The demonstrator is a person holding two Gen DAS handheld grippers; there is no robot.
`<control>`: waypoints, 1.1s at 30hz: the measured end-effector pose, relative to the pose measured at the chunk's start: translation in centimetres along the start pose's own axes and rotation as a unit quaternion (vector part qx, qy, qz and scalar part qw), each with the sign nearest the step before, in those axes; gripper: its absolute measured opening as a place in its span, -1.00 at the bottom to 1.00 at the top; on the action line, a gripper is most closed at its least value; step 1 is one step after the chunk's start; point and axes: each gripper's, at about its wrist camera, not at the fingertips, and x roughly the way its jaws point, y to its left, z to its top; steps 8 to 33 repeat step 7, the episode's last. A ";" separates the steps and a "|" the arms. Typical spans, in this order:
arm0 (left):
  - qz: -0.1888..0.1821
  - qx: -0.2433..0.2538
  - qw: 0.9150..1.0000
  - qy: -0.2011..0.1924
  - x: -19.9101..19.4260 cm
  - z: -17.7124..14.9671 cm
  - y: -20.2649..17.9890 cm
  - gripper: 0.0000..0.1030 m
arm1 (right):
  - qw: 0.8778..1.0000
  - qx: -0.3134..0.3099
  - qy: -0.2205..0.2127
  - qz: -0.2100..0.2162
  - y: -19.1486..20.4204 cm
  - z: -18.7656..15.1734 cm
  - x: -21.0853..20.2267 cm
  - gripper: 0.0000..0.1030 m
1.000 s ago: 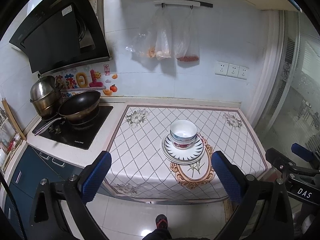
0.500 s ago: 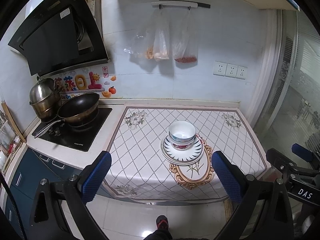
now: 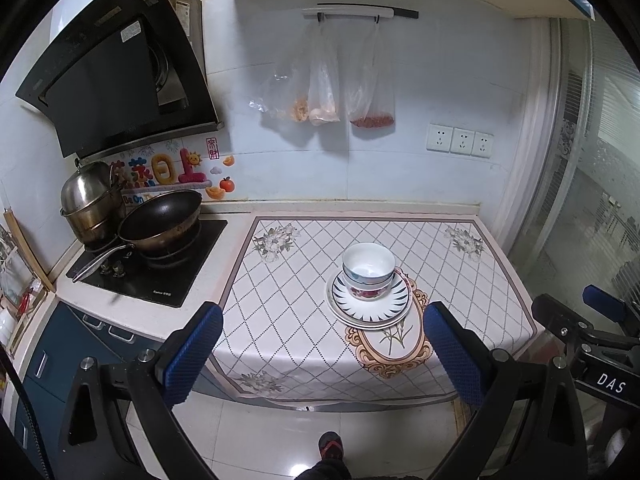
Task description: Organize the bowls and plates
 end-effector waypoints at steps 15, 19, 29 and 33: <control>-0.001 -0.001 1.000 -0.004 -0.4 -0.1 0.4 0.99 | 1.000 -0.002 -0.002 0.000 0.4 -0.1 -0.1 1.00; -0.001 -0.001 1.000 -0.004 -0.4 -0.1 0.4 0.99 | 1.000 -0.002 -0.002 0.000 0.4 -0.1 -0.1 1.00; -0.001 -0.001 1.000 -0.004 -0.4 -0.1 0.4 0.99 | 1.000 -0.002 -0.002 0.000 0.4 -0.1 -0.1 1.00; -0.001 -0.001 1.000 -0.004 -0.4 -0.1 0.4 0.99 | 1.000 -0.002 -0.002 0.000 0.4 -0.1 -0.1 1.00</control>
